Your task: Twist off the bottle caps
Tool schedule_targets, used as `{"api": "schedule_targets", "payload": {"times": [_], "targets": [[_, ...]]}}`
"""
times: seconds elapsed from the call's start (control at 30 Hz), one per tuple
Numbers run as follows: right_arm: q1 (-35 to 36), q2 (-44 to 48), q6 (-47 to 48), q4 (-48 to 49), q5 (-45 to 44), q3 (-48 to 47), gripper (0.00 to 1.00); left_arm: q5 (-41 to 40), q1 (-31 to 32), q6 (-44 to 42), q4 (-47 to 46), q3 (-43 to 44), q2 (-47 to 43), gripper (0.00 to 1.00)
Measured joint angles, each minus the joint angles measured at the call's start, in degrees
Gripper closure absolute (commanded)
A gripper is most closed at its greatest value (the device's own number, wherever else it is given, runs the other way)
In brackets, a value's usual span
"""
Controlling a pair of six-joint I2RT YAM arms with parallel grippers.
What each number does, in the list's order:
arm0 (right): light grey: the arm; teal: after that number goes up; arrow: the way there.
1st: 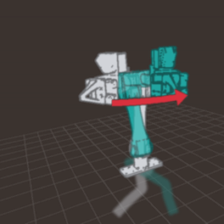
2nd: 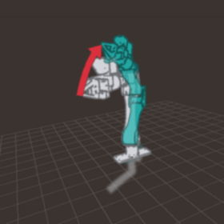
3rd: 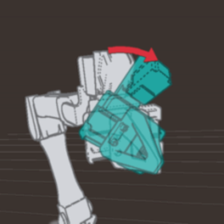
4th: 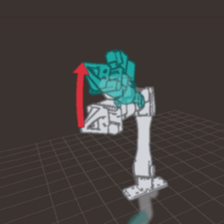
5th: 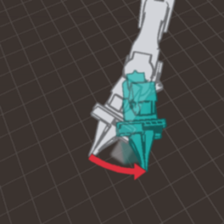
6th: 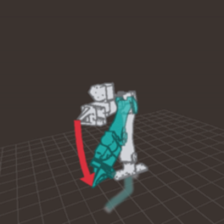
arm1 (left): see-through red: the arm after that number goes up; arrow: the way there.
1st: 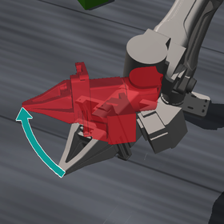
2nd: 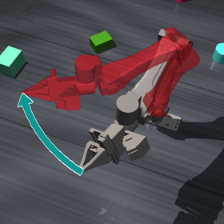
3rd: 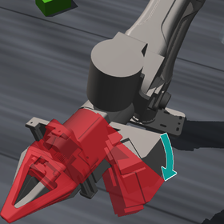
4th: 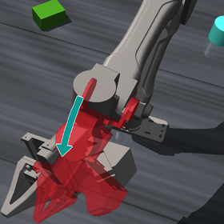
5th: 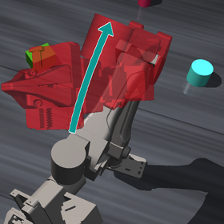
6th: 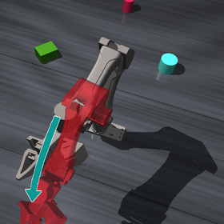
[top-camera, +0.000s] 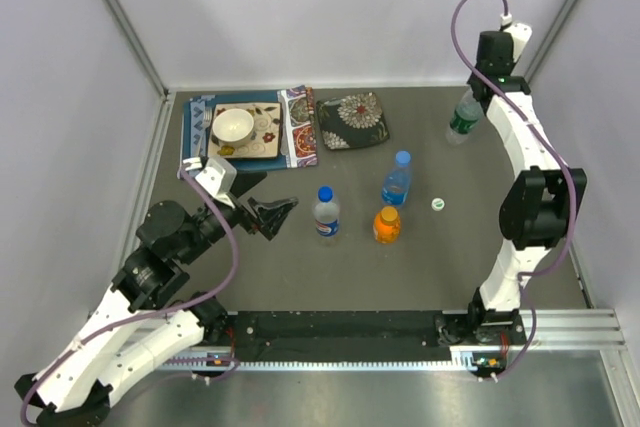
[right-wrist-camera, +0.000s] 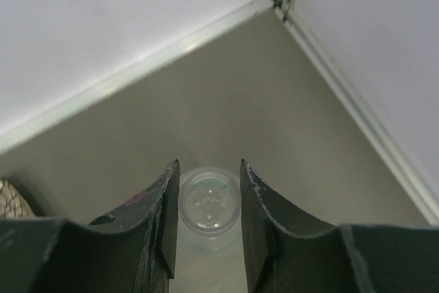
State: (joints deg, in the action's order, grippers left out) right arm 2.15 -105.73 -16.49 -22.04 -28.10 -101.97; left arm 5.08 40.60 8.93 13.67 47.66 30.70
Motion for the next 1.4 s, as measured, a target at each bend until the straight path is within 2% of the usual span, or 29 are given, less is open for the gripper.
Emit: {"api": "schedule_targets", "payload": {"times": [0.4, 0.43, 0.47, 0.63, 0.9, 1.2, 1.4], "targets": [[0.5, -1.6, -1.6, 0.0, 3.1, 3.5, 0.99, 1.8, 0.0, 1.6, -1.8, -0.7, 3.0, 0.01], [0.5, -1.6, -1.6, 0.6, 3.2, 3.8, 0.91, 2.0, 0.0, 1.7, -2.1, -0.8, 3.2, 0.02], [0.5, -1.6, -1.6, 1.2, 3.3, 4.1, 0.87, 2.2, 0.0, 1.9, -2.2, -0.9, 3.4, 0.01], [0.6, -0.7, -1.6, 5.2, 3.9, 6.9, 0.76, 2.8, 0.0, 2.2, -2.5, -1.4, 3.6, 0.01], [2.1, 1.8, -1.6, 7.9, 4.2, 10.8, 0.71, 3.1, 0.0, 2.9, -3.1, -1.8, 3.6, 0.02], [4.2, 3.0, -1.7, 8.4, 4.2, 12.4, 0.53, 3.3, 0.0, 3.1, -3.1, -2.5, 2.3, 0.02], [5.0, 3.0, -1.7, 6.3, 4.7, 14.2, 0.48, 3.7, 0.0, 3.2, -3.1, -2.9, 1.7, 0.02]]}}
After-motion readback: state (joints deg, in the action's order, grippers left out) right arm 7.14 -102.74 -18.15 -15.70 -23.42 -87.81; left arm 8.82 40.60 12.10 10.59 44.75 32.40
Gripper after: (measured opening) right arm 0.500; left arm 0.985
